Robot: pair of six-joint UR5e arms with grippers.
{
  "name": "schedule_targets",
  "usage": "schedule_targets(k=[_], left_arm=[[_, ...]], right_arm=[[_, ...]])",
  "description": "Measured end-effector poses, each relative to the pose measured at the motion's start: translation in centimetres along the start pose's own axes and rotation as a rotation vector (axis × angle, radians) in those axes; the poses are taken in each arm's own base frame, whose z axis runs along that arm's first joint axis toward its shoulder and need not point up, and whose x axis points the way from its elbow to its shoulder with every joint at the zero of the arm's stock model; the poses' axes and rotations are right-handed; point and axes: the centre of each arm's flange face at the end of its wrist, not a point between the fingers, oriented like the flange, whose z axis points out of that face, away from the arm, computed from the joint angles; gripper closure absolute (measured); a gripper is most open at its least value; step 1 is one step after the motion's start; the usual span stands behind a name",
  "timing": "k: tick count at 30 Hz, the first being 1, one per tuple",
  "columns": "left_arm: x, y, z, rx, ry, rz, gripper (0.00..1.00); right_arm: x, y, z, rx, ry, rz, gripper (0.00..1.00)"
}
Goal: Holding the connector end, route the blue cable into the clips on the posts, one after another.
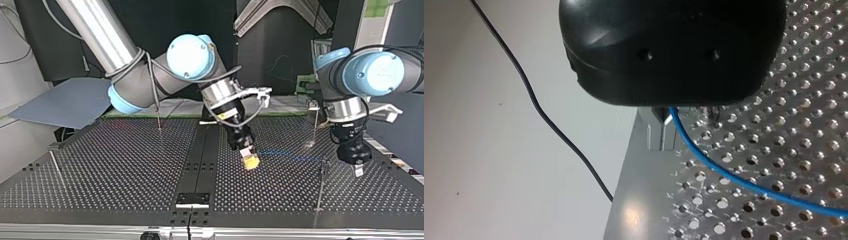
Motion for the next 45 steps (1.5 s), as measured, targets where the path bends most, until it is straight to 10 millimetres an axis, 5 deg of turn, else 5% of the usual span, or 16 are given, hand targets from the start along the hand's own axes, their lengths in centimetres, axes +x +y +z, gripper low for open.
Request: schedule_targets(k=[12,33,45], left_arm=[[1.6,0.9,2.9,0.025,0.022,-0.019,1.00],[1.7,2.7,7.9,0.051,0.011,-0.100,1.00],[1.8,2.7,8.5,0.064,0.010,-0.120,1.00]], right_arm=[[-1.8,1.5,0.8,-0.012,-0.017,0.002,1.00],[-1.7,4.7,2.0,-0.021,-0.004,-0.010,1.00],[-2.2,6.6,2.3,-0.033,-0.010,-0.018,1.00]])
